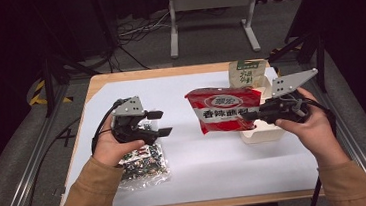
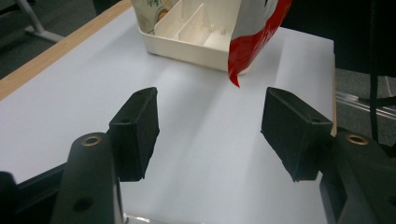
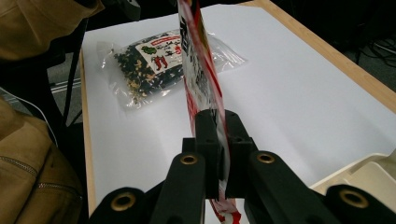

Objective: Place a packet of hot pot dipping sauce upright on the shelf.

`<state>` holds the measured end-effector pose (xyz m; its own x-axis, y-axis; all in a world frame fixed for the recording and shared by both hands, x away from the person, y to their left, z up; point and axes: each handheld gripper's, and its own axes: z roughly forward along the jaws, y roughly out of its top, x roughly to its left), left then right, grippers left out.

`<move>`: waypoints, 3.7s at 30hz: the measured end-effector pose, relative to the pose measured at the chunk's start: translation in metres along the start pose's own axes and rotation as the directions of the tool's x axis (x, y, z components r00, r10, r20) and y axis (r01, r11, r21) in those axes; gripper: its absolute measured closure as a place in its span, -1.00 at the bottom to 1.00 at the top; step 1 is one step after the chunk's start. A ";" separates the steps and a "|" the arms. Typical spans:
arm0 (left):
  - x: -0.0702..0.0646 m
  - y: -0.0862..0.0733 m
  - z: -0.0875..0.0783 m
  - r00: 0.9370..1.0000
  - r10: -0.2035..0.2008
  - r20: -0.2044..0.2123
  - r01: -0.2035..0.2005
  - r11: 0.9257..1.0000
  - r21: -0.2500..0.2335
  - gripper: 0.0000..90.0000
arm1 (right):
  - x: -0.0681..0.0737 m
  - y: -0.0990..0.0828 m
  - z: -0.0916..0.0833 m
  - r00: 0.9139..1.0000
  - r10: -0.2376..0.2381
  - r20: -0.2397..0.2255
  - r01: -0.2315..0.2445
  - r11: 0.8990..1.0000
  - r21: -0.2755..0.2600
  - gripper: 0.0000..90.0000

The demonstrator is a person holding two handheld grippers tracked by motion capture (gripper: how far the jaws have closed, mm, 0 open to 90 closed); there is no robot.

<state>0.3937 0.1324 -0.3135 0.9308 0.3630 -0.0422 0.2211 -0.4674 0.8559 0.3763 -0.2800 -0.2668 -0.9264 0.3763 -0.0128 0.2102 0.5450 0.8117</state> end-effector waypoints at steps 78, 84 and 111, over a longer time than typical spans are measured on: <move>0.028 -0.035 -0.035 0.985 -0.131 -0.114 0.129 0.991 -0.025 -0.32 | -0.136 -0.050 -0.013 0.960 0.162 0.230 -0.166 0.986 -0.003 0.95; 0.029 -0.037 -0.037 0.983 -0.139 -0.119 0.137 0.990 -0.022 -0.33 | -0.146 -0.057 -0.005 0.956 0.176 0.233 -0.183 0.983 0.007 0.95; 0.032 -0.041 -0.034 0.982 -0.157 -0.105 0.157 0.988 -0.014 -0.33 | -0.165 -0.079 0.015 0.927 0.236 0.291 -0.256 0.966 0.032 0.92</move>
<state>0.4044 0.1906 -0.3328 0.8488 0.5144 -0.1221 0.3602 -0.3937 0.8457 0.5178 -0.3737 -0.3379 -0.7180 0.6959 0.0100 0.4503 0.4536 0.7690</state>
